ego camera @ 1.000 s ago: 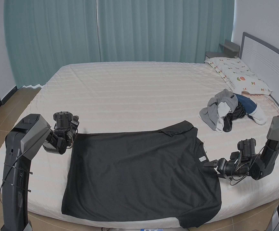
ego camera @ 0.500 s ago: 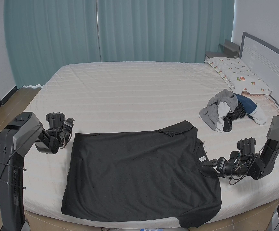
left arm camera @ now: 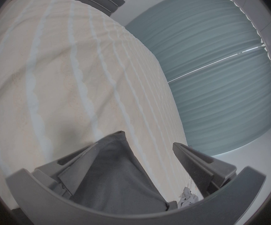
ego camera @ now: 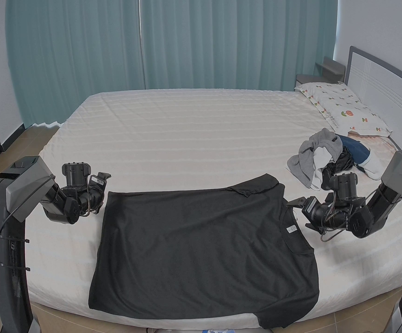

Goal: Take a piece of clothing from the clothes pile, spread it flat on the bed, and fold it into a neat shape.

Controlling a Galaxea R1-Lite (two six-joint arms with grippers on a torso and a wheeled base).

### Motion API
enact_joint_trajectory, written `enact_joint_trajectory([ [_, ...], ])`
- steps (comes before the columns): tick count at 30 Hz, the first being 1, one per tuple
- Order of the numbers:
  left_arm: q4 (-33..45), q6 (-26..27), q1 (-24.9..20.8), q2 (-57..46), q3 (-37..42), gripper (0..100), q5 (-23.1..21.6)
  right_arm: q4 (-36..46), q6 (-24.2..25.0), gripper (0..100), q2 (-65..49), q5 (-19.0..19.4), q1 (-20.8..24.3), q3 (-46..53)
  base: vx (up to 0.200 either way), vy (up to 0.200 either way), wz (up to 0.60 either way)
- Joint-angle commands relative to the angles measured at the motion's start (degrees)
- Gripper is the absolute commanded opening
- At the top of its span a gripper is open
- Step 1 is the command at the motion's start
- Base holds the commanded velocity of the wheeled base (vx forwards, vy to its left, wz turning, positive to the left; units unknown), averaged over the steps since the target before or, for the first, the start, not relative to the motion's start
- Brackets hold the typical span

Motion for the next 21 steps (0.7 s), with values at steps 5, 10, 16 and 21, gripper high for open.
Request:
enact_joint_trajectory([
  [5, -2.3, -1.1, -1.6, -3.1, 5.8, 100, -1.6, 11.9, 0.5, 100, 6.7, -6.6, 4.4, -20.5, 0.000, 0.000, 0.00],
  [10, -4.6, -0.7, -2.1, -3.0, 7.6, 100, -1.4, 13.7, 0.3, 100, 14.2, -7.3, 8.2, -28.1, 0.000, 0.000, 0.00],
  [16, -5.5, -0.6, -2.1, -2.9, 8.1, 100, -1.6, 16.0, 0.4, 100, 20.5, -7.6, 9.4, -41.2, 0.000, 0.000, 0.00],
  [21, -5.5, -0.6, -2.1, -3.0, 8.3, 100, -1.5, 23.8, 1.4, 100, 27.6, -11.6, 9.8, -54.0, 0.000, 0.000, 0.00],
])
